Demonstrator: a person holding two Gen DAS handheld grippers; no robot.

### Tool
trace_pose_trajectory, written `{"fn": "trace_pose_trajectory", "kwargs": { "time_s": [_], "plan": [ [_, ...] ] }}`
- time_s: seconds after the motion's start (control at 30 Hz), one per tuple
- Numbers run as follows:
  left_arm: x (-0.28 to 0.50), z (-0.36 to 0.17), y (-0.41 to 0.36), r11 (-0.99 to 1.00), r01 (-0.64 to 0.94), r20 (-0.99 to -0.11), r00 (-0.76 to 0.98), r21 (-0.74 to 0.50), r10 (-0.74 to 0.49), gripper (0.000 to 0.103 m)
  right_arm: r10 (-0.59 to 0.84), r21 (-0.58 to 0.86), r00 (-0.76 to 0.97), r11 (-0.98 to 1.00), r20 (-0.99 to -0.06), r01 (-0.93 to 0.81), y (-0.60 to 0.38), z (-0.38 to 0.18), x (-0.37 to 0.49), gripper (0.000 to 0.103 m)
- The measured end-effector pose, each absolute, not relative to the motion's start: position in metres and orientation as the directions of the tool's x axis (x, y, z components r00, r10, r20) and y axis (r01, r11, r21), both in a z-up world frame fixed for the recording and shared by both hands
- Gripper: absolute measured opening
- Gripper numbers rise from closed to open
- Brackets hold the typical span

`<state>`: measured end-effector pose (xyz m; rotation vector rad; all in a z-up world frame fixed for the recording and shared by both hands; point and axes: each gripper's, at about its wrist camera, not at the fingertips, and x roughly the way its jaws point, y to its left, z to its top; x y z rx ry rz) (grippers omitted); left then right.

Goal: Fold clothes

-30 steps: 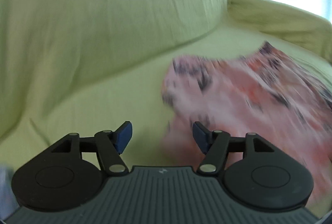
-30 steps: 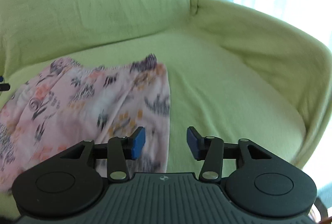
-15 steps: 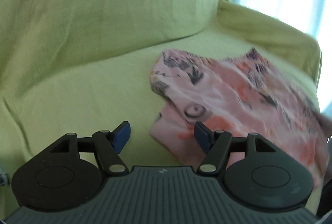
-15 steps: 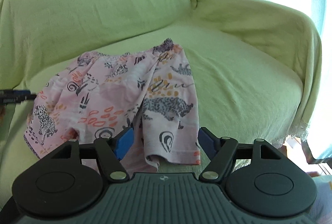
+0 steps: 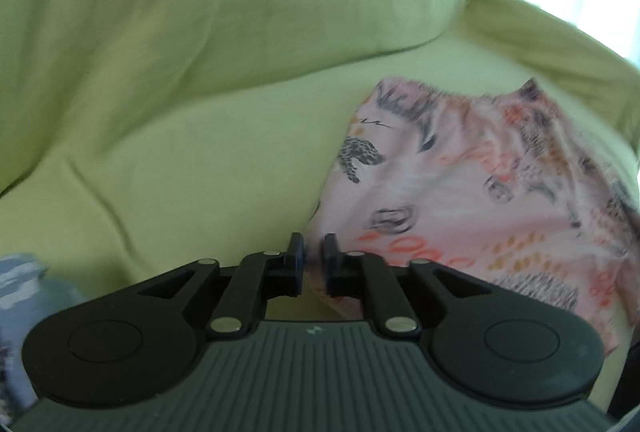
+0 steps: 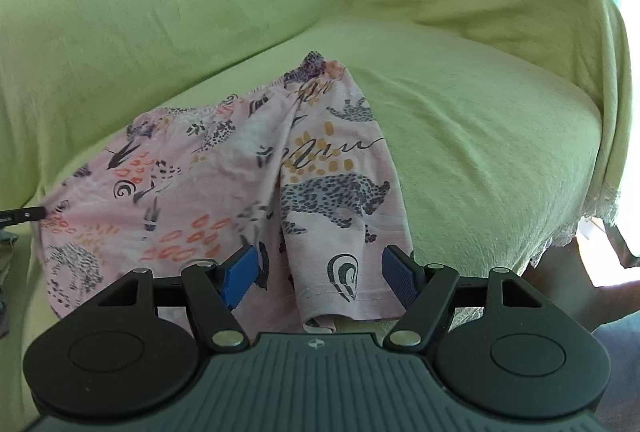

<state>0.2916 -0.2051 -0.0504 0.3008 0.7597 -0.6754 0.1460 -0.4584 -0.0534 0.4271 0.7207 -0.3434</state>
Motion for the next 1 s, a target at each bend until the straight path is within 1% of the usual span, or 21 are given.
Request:
{"fn": "trace_pose_trajectory", "kwargs": {
  "time_s": [0.07, 0.1, 0.17, 0.23, 0.27, 0.3, 0.37, 0.43, 0.53, 0.63, 0.67, 0.7, 0.77, 0.87, 0.9, 0.97, 1.0],
  "plan": [
    [0.288, -0.047, -0.198, 0.765, 0.642, -0.714, 0.556, 0.044, -0.426, 0.024, -0.15, 0.252, 0.697, 0.862, -0.701, 0.439, -0.457, -0.056, 0.15, 0.071],
    [0.283, -0.045, -0.195, 0.762, 0.646, -0.709, 0.557, 0.043, -0.433, 0.028, -0.156, 0.238, 0.692, 0.868, -0.705, 0.437, -0.456, -0.056, 0.15, 0.071],
    [0.271, -0.042, -0.189, 0.746, 0.665, -0.698, 0.548, 0.029, -0.461, 0.031, -0.169, 0.206, 0.683, 0.879, -0.71, 0.431, -0.453, -0.056, 0.151, 0.071],
    [0.252, -0.041, -0.188, 0.704, 0.71, -0.692, 0.515, 0.014, -0.506, 0.039, -0.194, 0.156, 0.677, 0.894, -0.71, 0.419, -0.449, -0.055, 0.148, 0.071],
    [0.24, -0.043, -0.19, 0.673, 0.739, -0.693, 0.493, 0.015, -0.526, 0.048, -0.203, 0.131, 0.676, 0.903, -0.709, 0.408, -0.447, -0.054, 0.146, 0.071],
    [0.227, -0.045, -0.195, 0.64, 0.768, -0.695, 0.475, 0.027, -0.54, 0.054, -0.207, 0.108, 0.677, 0.913, -0.706, 0.392, -0.443, -0.053, 0.144, 0.071],
    [0.203, -0.052, -0.206, 0.578, 0.812, -0.692, 0.466, 0.086, -0.552, 0.054, -0.219, 0.063, 0.676, 0.929, -0.704, 0.366, -0.437, -0.052, 0.142, 0.073],
    [0.191, -0.062, -0.22, 0.546, 0.831, -0.701, 0.455, 0.111, -0.549, 0.058, -0.23, 0.032, 0.673, 0.935, -0.703, 0.353, -0.432, -0.051, 0.141, 0.074],
    [0.19, -0.074, -0.233, 0.572, 0.812, -0.702, 0.475, 0.117, -0.531, 0.06, -0.229, 0.029, 0.677, 0.937, -0.7, 0.347, -0.43, -0.051, 0.141, 0.074],
    [0.196, -0.068, -0.234, 0.595, 0.8, -0.689, 0.472, 0.072, -0.551, 0.062, -0.232, 0.018, 0.678, 0.94, -0.697, 0.341, -0.427, -0.05, 0.141, 0.075],
    [0.195, -0.065, -0.234, 0.59, 0.803, -0.683, 0.478, 0.085, -0.552, 0.065, -0.23, 0.011, 0.682, 0.944, -0.694, 0.33, -0.424, -0.049, 0.141, 0.075],
    [0.193, -0.062, -0.233, 0.581, 0.804, -0.678, 0.497, 0.125, -0.542, 0.067, -0.219, 0.013, 0.688, 0.949, -0.692, 0.315, -0.42, -0.048, 0.14, 0.075],
    [0.187, -0.059, -0.229, 0.551, 0.801, -0.662, 0.546, 0.233, -0.513, 0.067, -0.181, 0.015, 0.698, 0.964, -0.692, 0.264, -0.405, -0.043, 0.139, 0.074],
    [0.179, -0.061, -0.218, 0.49, 0.794, -0.649, 0.591, 0.361, -0.48, 0.067, -0.092, -0.037, 0.732, 0.995, -0.676, 0.091, -0.358, -0.031, 0.144, 0.074],
    [0.177, -0.063, -0.214, 0.472, 0.794, -0.651, 0.594, 0.382, -0.472, 0.067, -0.053, -0.058, 0.736, 0.998, -0.675, 0.018, -0.339, -0.028, 0.15, 0.071],
    [0.172, -0.066, -0.206, 0.453, 0.794, -0.66, 0.597, 0.405, -0.456, 0.067, 0.019, -0.114, 0.735, 0.985, -0.678, -0.131, -0.302, -0.026, 0.167, 0.056],
    [0.169, -0.066, -0.201, 0.451, 0.793, -0.658, 0.599, 0.409, -0.457, 0.067, 0.043, -0.154, 0.723, 0.967, -0.689, -0.205, -0.284, -0.027, 0.177, 0.042]
  ]
}}
